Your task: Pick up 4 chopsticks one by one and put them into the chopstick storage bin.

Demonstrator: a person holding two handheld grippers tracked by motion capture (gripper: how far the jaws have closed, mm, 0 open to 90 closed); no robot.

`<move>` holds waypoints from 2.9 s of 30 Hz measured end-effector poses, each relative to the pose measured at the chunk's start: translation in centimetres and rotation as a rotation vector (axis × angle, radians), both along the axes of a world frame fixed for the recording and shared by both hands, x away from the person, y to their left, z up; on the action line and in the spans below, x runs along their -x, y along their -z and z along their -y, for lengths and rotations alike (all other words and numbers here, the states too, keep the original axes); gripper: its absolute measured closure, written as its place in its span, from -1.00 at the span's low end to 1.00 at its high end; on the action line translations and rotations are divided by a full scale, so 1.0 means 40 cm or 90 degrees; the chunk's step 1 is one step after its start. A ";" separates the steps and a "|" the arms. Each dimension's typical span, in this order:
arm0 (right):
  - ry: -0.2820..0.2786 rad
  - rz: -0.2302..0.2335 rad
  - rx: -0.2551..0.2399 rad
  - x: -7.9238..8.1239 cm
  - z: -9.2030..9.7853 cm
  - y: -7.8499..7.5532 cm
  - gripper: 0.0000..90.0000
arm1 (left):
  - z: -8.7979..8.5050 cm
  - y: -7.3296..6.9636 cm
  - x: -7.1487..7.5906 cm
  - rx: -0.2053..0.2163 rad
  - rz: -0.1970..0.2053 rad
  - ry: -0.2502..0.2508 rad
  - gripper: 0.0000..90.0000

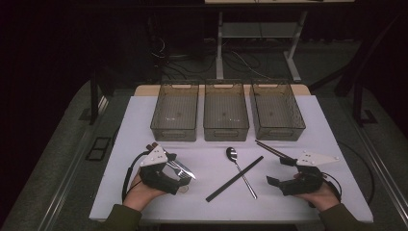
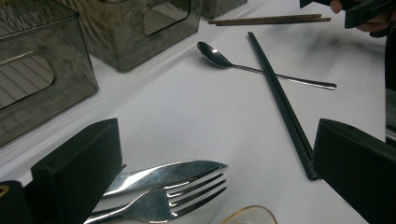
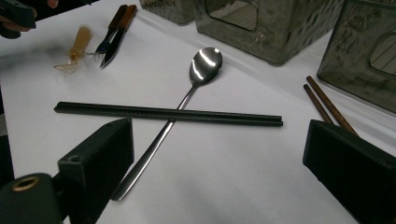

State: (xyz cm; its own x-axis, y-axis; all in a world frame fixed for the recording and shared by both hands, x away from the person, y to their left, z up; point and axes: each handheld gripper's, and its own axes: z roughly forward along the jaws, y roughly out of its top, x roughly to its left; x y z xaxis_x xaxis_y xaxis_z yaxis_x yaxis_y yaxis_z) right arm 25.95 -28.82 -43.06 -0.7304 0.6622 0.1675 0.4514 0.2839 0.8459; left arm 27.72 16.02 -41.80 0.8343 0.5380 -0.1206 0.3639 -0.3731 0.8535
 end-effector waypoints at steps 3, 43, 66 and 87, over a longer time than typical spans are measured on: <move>0.000 0.001 0.000 0.000 -0.001 0.000 -0.81 | 0.009 0.000 -0.003 0.001 -0.003 0.002 -0.99; 0.010 0.006 0.004 -0.008 -0.010 0.004 -0.81 | 0.114 -0.005 -0.020 -0.002 0.005 0.012 -0.66; 0.014 0.000 0.003 -0.010 -0.010 0.007 -0.81 | 0.216 0.005 -0.029 -0.004 -0.011 0.068 -0.01; 0.015 0.001 0.001 -0.009 -0.009 0.005 -0.81 | 0.281 0.051 -0.004 -0.067 -0.074 0.092 0.71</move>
